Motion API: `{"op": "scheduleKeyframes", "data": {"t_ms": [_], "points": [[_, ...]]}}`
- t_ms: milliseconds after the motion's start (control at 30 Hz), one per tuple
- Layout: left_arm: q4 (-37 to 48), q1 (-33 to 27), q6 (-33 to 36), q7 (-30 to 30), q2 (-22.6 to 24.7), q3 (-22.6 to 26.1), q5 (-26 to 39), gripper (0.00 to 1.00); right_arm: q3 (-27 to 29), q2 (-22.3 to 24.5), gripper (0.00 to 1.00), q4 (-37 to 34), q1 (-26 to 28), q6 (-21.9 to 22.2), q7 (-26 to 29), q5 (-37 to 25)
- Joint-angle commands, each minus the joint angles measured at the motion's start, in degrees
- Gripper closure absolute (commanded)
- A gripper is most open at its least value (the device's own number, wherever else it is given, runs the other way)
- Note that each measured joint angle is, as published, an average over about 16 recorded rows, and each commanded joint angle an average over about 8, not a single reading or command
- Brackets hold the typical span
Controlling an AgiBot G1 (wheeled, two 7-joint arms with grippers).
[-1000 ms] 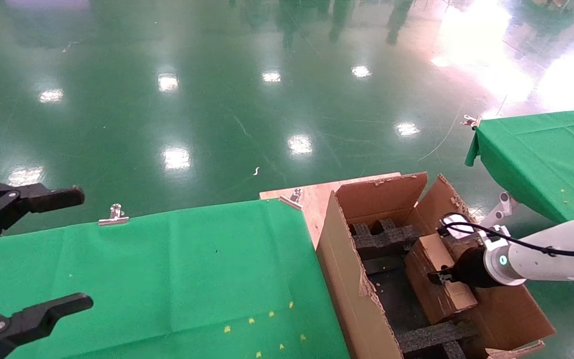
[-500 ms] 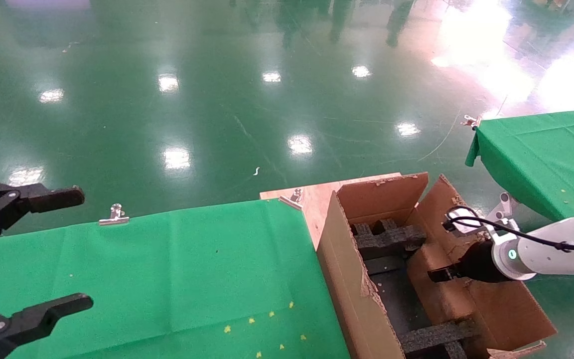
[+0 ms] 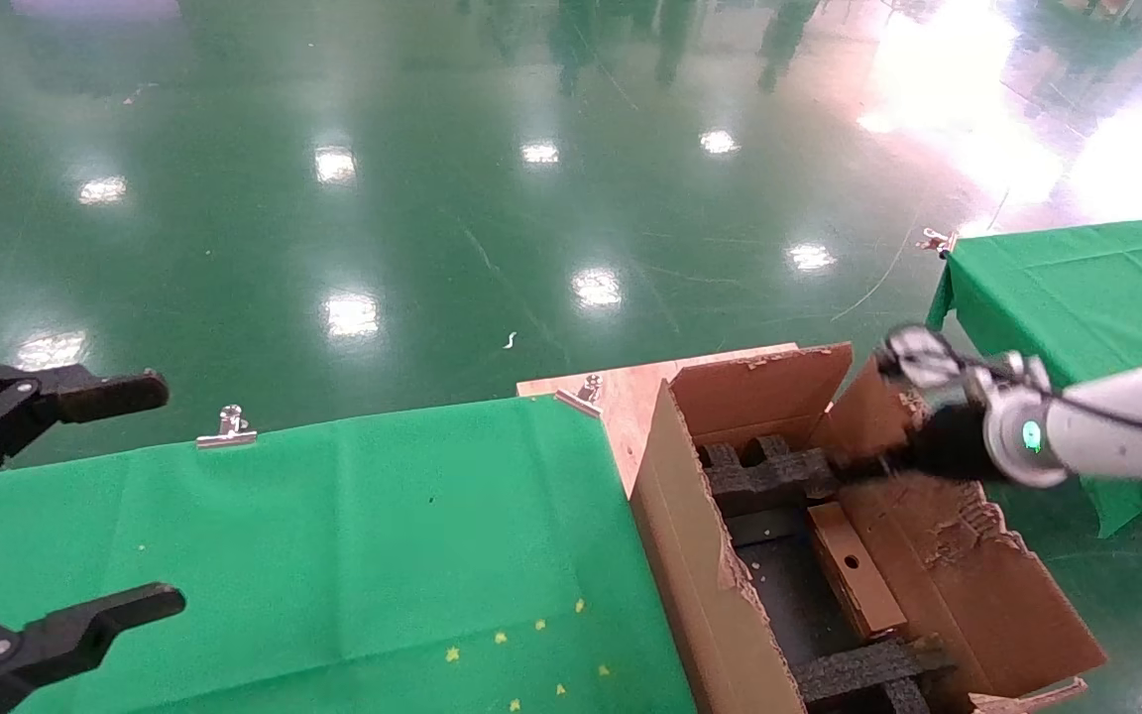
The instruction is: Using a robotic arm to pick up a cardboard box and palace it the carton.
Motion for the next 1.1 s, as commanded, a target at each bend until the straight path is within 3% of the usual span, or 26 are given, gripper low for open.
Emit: {"op": "scheduleKeyframes", "data": {"t_ms": [33, 267, 500, 867, 1100], "points": [[0.0, 0.0, 0.0, 0.0, 0.0, 0.0, 0.0, 0.0, 0.8, 0.7, 0.0, 2.1, 2.1, 0.2, -0.7, -0.3], [0.0, 0.0, 0.0, 0.0, 0.0, 0.0, 0.0, 0.0, 6.0, 5.8, 0.0, 11.8, 7.3, -3.4, -10.5, 8.7], [0.0, 0.0, 0.0, 0.0, 0.0, 0.0, 0.0, 0.0, 9.0, 8.3, 0.0, 13.8, 8.1, -8.1, -17.4, 17.9], [0.0, 0.0, 0.0, 0.0, 0.0, 0.0, 0.0, 0.0, 9.8, 8.3, 0.0, 13.6, 7.6, -8.9, -18.0, 18.7], [0.0, 0.0, 0.0, 0.0, 0.0, 0.0, 0.0, 0.0, 16.5, 7.1, 0.0, 13.4, 3.3, -12.3, -21.8, 20.5]]}}
